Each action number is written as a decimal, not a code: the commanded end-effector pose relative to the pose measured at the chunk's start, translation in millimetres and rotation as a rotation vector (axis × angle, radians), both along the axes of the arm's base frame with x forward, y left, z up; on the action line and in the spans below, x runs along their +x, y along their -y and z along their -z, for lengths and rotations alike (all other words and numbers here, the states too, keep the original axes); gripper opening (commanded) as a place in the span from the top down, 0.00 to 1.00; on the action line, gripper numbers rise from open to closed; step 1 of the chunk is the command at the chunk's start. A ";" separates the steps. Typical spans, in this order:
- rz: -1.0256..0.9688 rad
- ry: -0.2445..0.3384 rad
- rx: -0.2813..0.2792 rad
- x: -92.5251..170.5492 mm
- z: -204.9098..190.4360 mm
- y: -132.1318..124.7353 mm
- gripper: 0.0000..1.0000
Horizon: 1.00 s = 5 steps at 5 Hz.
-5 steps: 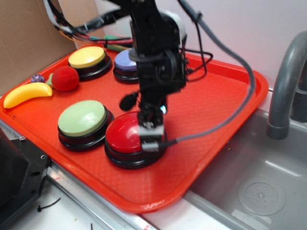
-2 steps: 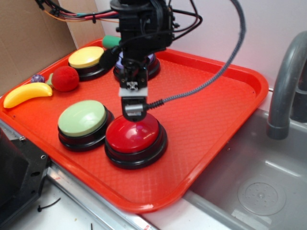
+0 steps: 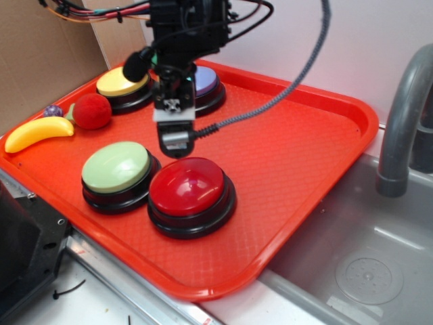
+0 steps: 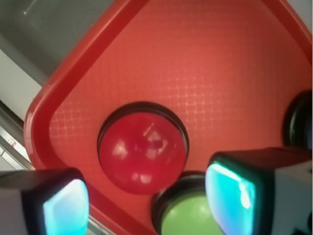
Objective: Push the red button.
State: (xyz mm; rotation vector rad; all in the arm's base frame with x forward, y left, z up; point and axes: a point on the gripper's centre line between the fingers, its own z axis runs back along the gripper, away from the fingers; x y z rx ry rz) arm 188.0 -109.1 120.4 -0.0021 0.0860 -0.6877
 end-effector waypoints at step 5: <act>-0.156 0.122 0.015 -24.3 -64.5 -0.2 0.00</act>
